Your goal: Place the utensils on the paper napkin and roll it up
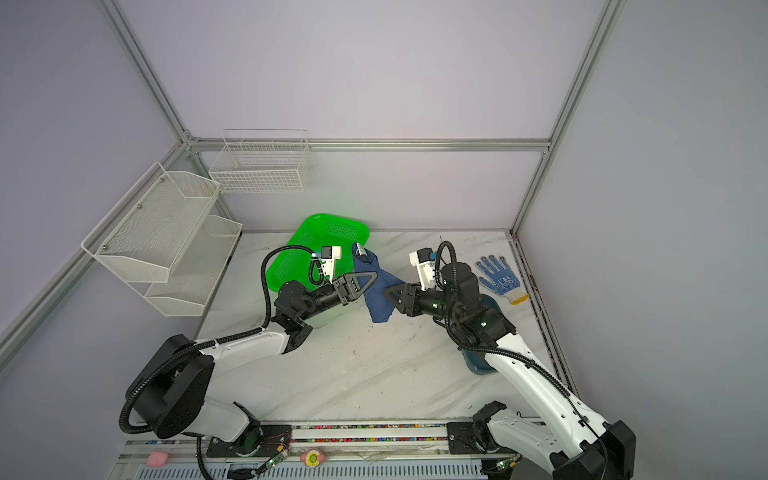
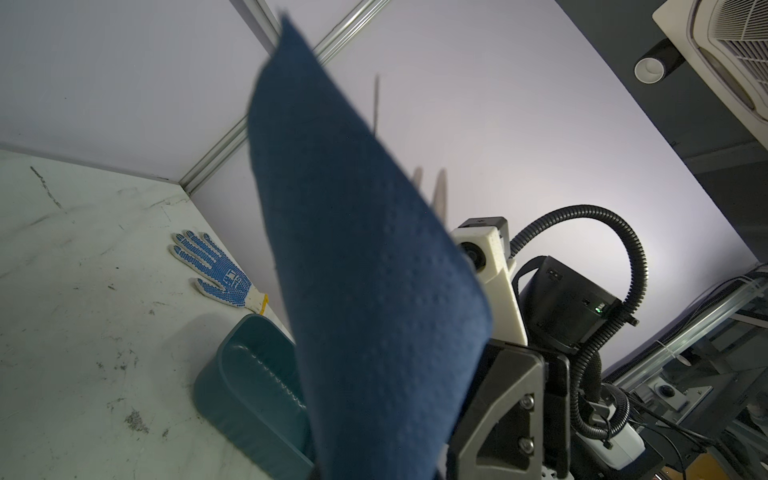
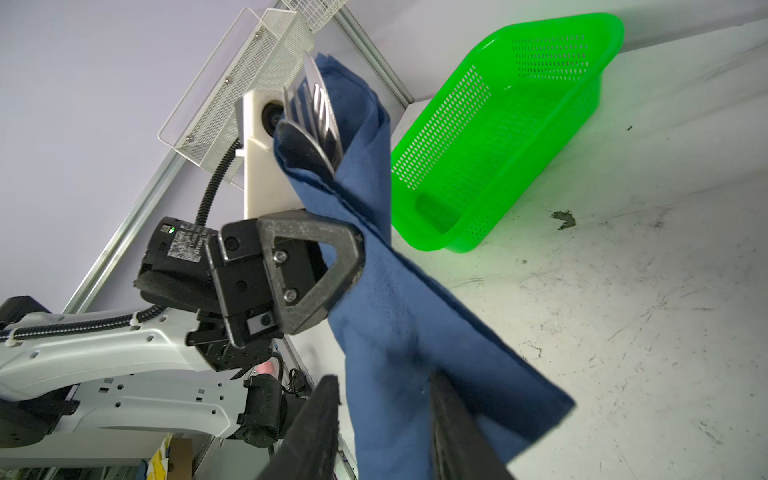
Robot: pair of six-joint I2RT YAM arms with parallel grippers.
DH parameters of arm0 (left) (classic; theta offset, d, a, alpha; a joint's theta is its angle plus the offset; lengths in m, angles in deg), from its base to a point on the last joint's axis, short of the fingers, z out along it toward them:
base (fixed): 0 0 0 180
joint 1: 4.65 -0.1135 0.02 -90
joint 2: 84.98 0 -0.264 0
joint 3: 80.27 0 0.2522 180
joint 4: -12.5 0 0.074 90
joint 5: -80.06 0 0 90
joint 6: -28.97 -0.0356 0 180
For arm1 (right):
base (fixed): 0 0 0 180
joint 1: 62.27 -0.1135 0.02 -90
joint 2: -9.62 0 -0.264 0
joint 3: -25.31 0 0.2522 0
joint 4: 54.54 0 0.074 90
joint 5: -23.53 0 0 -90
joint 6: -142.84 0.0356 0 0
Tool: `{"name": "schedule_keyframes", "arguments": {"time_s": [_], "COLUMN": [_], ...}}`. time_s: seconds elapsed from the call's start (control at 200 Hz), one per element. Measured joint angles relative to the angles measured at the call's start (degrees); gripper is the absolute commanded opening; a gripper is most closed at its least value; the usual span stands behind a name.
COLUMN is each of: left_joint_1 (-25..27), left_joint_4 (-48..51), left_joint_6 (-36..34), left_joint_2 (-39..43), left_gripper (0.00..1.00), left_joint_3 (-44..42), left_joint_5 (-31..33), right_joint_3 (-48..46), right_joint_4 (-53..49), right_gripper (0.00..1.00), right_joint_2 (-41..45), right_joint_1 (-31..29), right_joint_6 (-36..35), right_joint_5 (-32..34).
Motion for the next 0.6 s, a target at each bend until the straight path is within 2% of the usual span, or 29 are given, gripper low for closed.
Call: {"name": "schedule_keyframes", "arguments": {"time_s": [0.195, 0.45, 0.6], "left_joint_1": [0.0, 0.0, 0.0], "left_joint_4": [0.0, -0.04, 0.37], "left_joint_6": [0.0, 0.11, 0.11], "left_joint_2": [0.02, 0.02, 0.02], "left_gripper": [0.11, 0.11, 0.11], "left_joint_3": [0.0, 0.0, 0.0], "left_joint_5": [-0.61, -2.25, -2.64], "right_joint_3": [-0.07, -2.05, -2.14], "right_joint_4": [0.22, 3.39, 3.65], "right_gripper": [0.42, 0.44, 0.45], "right_joint_2": [-0.94, -1.42, -2.16], "right_joint_1": [0.0, -0.02, -0.04], "right_joint_6": [0.07, 0.44, 0.17], "right_joint_5": [0.04, -4.55, -4.63]}}
